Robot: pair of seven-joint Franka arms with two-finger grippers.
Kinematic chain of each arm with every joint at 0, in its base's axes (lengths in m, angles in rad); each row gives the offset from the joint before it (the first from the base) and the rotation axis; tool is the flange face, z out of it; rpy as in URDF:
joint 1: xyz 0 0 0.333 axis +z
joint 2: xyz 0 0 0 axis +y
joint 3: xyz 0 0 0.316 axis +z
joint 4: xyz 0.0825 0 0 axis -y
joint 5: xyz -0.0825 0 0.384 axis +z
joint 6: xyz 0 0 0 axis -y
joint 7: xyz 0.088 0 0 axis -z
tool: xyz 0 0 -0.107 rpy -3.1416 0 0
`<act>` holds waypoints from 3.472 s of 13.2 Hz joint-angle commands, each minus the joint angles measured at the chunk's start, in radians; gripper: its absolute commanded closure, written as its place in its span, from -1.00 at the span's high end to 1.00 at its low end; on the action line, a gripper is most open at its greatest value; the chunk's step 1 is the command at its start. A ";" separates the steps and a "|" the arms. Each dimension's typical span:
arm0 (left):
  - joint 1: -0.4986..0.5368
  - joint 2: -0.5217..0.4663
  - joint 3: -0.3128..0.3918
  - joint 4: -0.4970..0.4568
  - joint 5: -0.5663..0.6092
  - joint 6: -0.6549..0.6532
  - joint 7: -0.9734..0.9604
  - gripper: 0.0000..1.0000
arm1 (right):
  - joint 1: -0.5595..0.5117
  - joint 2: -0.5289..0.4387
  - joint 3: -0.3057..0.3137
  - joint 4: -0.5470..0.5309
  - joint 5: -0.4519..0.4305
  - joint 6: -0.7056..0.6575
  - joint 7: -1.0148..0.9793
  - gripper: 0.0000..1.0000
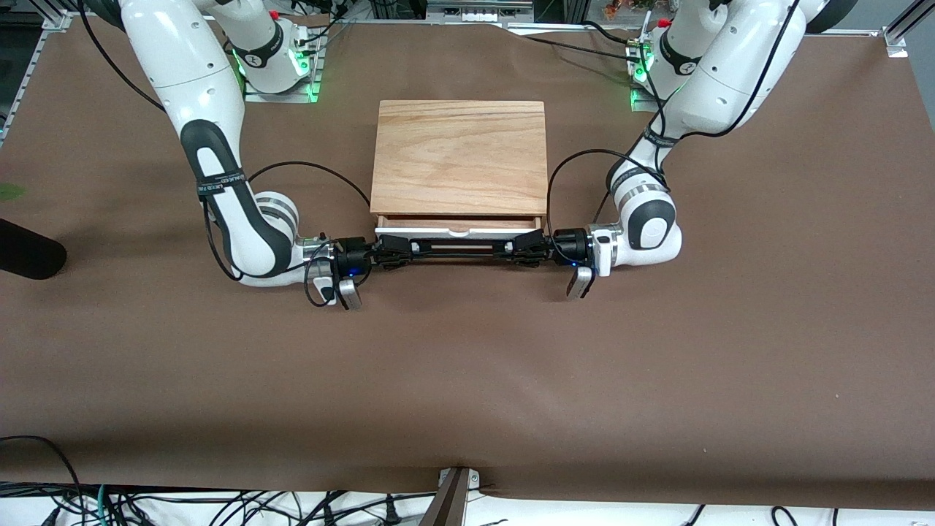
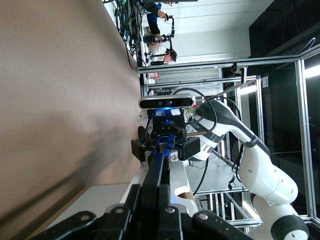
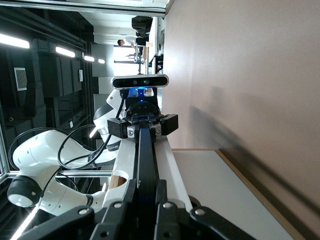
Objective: Pull top drawer with both arms simultaneously
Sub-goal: 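Pull the handle with both grippers, sliding the drawer out of the box, then open the left gripper and the right gripper and release the handle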
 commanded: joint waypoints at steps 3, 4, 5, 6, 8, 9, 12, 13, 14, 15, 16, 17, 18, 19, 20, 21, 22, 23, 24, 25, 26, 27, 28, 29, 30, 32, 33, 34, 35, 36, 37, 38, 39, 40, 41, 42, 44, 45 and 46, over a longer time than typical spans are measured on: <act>-0.013 0.027 0.037 0.032 0.011 -0.006 -0.008 -1.00 | -0.085 0.021 -0.005 0.118 0.033 -0.005 0.131 -1.00; -0.013 0.031 0.040 0.041 0.020 -0.003 -0.014 -1.00 | -0.085 0.027 -0.005 0.131 0.033 -0.006 0.137 -1.00; -0.013 0.036 0.045 0.046 0.034 -0.003 -0.026 -1.00 | -0.085 0.035 -0.005 0.138 0.033 -0.005 0.139 -1.00; -0.013 0.038 0.049 0.054 0.036 -0.003 -0.037 -1.00 | -0.085 0.043 -0.005 0.146 0.035 -0.005 0.140 -1.00; -0.013 0.045 0.052 0.068 0.037 -0.003 -0.051 -1.00 | -0.086 0.063 -0.005 0.174 0.035 -0.005 0.140 -1.00; -0.013 0.047 0.060 0.074 0.037 -0.003 -0.054 -1.00 | -0.086 0.073 -0.005 0.189 0.035 -0.005 0.148 -1.00; -0.013 0.057 0.068 0.091 0.037 -0.006 -0.068 -1.00 | -0.086 0.097 -0.007 0.223 0.033 -0.004 0.162 -1.00; -0.015 0.061 0.069 0.098 0.037 -0.003 -0.075 -1.00 | -0.094 0.101 -0.007 0.230 0.033 -0.003 0.162 -1.00; -0.015 0.065 0.071 0.107 0.037 -0.006 -0.081 -1.00 | -0.094 0.107 -0.007 0.233 0.033 -0.003 0.163 -1.00; -0.015 0.070 0.077 0.111 0.037 -0.006 -0.089 -1.00 | -0.095 0.113 -0.007 0.246 0.033 -0.003 0.163 -1.00; -0.015 0.074 0.077 0.120 0.037 -0.006 -0.092 -1.00 | -0.097 0.121 -0.007 0.256 0.033 -0.003 0.163 -1.00; -0.015 0.084 0.080 0.132 0.037 -0.006 -0.092 -1.00 | -0.100 0.132 -0.007 0.269 0.033 -0.003 0.163 -1.00; -0.015 0.088 0.089 0.144 0.037 -0.006 -0.092 -1.00 | -0.100 0.139 -0.007 0.278 0.033 -0.003 0.163 -1.00; -0.016 0.097 0.089 0.150 0.039 -0.006 -0.095 -1.00 | -0.100 0.143 -0.007 0.281 0.033 -0.003 0.163 -1.00; -0.016 0.102 0.095 0.161 0.039 -0.006 -0.101 -1.00 | -0.100 0.146 -0.007 0.290 0.033 -0.003 0.163 -1.00; -0.016 0.105 0.103 0.169 0.039 -0.006 -0.107 -1.00 | -0.100 0.152 -0.007 0.295 0.033 -0.003 0.169 -1.00; -0.016 0.105 0.105 0.170 0.046 -0.006 -0.118 -1.00 | -0.102 0.153 -0.007 0.304 0.033 -0.003 0.181 -1.00; -0.016 0.110 0.111 0.184 0.068 -0.008 -0.137 -1.00 | -0.102 0.162 -0.007 0.312 0.033 -0.003 0.182 -1.00; -0.016 0.114 0.124 0.205 0.080 -0.009 -0.147 -1.00 | -0.103 0.169 -0.007 0.321 0.032 -0.003 0.180 -1.00; -0.016 0.119 0.126 0.209 0.082 -0.012 -0.150 -1.00 | -0.106 0.173 -0.007 0.322 0.032 -0.003 0.180 -1.00; -0.016 0.123 0.126 0.212 0.082 -0.012 -0.152 -1.00 | -0.106 0.175 -0.007 0.322 0.033 -0.003 0.180 -1.00; -0.016 0.125 0.128 0.213 0.083 -0.012 -0.152 -1.00 | -0.106 0.176 -0.007 0.322 0.033 -0.001 0.180 -1.00; -0.016 0.128 0.128 0.221 0.083 -0.014 -0.152 -1.00 | -0.106 0.181 -0.007 0.329 0.033 -0.001 0.180 -1.00; -0.016 0.133 0.129 0.229 0.082 -0.014 -0.152 -1.00 | -0.106 0.186 -0.007 0.330 0.032 -0.001 0.180 -1.00; -0.016 0.134 0.129 0.230 0.082 -0.014 -0.152 -1.00 | -0.106 0.187 -0.007 0.330 0.033 -0.001 0.178 -1.00; -0.015 0.137 0.131 0.232 0.083 -0.017 -0.160 -1.00 | -0.106 0.187 -0.007 0.330 0.032 -0.001 0.178 -1.00; -0.015 0.137 0.132 0.233 0.083 -0.017 -0.166 -1.00 | -0.106 0.187 -0.007 0.330 0.032 -0.003 0.177 -1.00; -0.015 0.139 0.132 0.235 0.083 -0.017 -0.166 -1.00 | -0.106 0.187 -0.007 0.330 0.032 -0.003 0.175 -1.00; -0.015 0.142 0.131 0.235 0.083 -0.017 -0.167 -1.00 | -0.108 0.187 -0.008 0.330 0.032 -0.003 0.178 -1.00; -0.015 0.143 0.132 0.235 0.082 -0.017 -0.166 -1.00 | -0.106 0.187 -0.008 0.329 0.032 -0.003 0.177 -1.00; -0.013 0.142 0.131 0.232 0.082 -0.017 -0.167 -1.00 | -0.106 0.187 -0.008 0.329 0.032 -0.003 0.178 -0.95; -0.013 0.137 0.131 0.223 0.082 -0.017 -0.166 -1.00 | -0.106 0.187 -0.008 0.329 0.032 -0.003 0.178 -0.70; -0.012 0.131 0.131 0.215 0.082 -0.017 -0.169 -0.68 | -0.106 0.186 -0.008 0.329 0.029 -0.003 0.177 -0.35; -0.010 0.125 0.129 0.210 0.082 -0.017 -0.170 -0.22 | -0.106 0.186 -0.008 0.329 0.026 -0.003 0.174 0.99; -0.010 0.122 0.129 0.207 0.083 -0.017 -0.178 -0.21 | -0.106 0.184 -0.008 0.326 0.024 -0.004 0.168 1.00; -0.010 0.114 0.128 0.204 0.083 -0.017 -0.190 -0.21 | -0.105 0.182 -0.010 0.326 0.023 -0.005 0.169 1.00; -0.009 0.110 0.125 0.196 0.083 -0.017 -0.204 0.45 | -0.105 0.176 -0.010 0.326 -0.002 -0.003 0.174 1.00; -0.006 0.102 0.125 0.189 0.083 -0.017 -0.201 0.99 | -0.105 0.175 -0.010 0.326 -0.005 -0.004 0.177 1.00; -0.003 0.091 0.121 0.186 0.083 -0.017 -0.224 1.00 | -0.105 0.170 -0.011 0.326 -0.005 -0.003 0.178 1.00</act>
